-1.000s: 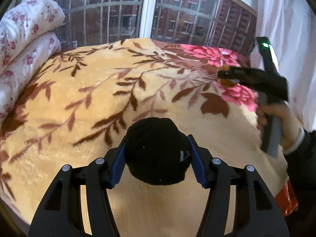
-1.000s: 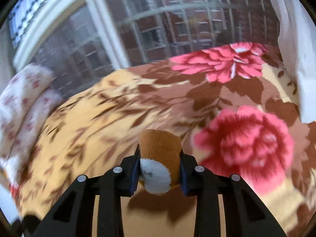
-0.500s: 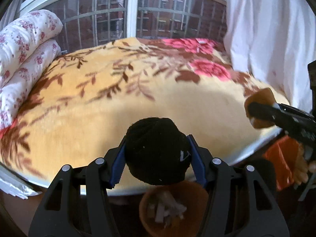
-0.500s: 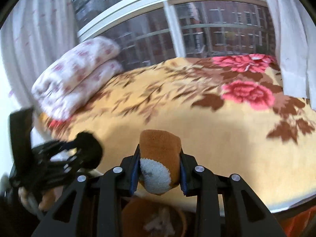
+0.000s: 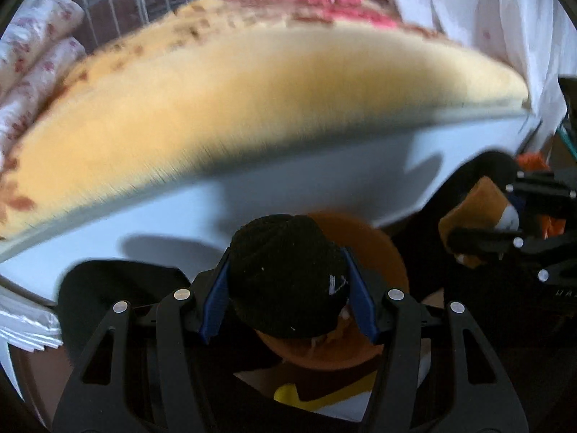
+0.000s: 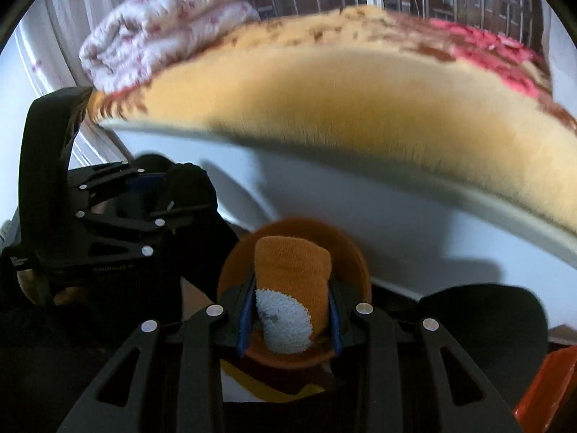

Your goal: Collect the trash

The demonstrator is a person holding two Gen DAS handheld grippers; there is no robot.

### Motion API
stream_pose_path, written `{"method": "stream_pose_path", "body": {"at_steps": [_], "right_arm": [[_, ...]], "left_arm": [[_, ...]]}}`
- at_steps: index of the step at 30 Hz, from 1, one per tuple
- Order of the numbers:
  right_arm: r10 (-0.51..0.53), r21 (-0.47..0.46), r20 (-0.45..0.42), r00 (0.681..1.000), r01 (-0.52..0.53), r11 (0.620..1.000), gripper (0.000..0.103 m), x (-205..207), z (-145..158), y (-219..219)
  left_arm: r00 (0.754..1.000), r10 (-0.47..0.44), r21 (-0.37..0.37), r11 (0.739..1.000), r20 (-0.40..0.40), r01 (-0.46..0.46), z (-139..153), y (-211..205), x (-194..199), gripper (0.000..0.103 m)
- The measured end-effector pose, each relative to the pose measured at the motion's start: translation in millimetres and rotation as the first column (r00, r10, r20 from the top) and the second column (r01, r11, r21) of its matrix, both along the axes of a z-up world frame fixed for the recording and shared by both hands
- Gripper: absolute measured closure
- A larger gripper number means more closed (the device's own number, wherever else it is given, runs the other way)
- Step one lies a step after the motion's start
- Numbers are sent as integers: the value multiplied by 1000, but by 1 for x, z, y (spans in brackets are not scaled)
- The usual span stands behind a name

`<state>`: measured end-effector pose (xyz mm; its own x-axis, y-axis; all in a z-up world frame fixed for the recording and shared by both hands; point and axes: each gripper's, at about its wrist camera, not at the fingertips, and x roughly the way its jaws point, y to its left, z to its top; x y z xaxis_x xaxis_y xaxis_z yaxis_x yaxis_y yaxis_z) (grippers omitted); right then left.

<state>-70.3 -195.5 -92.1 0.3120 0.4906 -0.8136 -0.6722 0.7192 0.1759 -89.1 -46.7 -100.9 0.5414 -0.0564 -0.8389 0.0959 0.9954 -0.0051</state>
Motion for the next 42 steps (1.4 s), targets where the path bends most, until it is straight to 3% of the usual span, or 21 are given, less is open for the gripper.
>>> {"method": "stream_pose_path", "body": {"at_steps": [3,11,14,15,17,22,30,35,38,40,42], "right_arm": [[13,-36,-39,999,-14,999,71,8,-25,7],[-9,-82,-177,984,-6,997,69,31,-80,18],[-13,-85,-190,982,-3,996,55,36,-84,19],[-15,-81,-191,981,0,997,41,37,-84,19],[-32,-73,-178,983,20,997,38,36,-82,18],[-58,-57,-182,982,48,997,38,34,-79,9],[-113,-50,-130,985,108,993,27,31,-63,-14],[-143,-42,-71,987,140,989,21,24,-37,-23],[-156,4,0,988,156,988,17,21,-4,-28],[-172,40,91,981,168,985,5,19,29,-30],[-188,69,170,967,179,981,5,22,53,-32]], "left_arm": [[996,-12,-41,999,-91,9,-31,3,10,46],[978,25,-32,999,-208,-32,-68,16,28,46],[969,37,-33,998,-245,-46,-78,20,30,42],[965,41,-29,998,-258,-50,-80,22,31,37],[957,53,-22,998,-287,-62,-86,25,32,30],[950,62,-42,996,-305,-79,-87,28,32,30],[965,63,-41,996,-256,-76,-73,22,31,29],[983,56,-25,998,-176,-62,-44,21,25,29],[993,57,-32,998,-103,-60,-15,21,24,29],[996,69,-34,997,-47,-71,7,23,24,22],[994,99,-24,995,46,-98,37,26,29,16]]}}
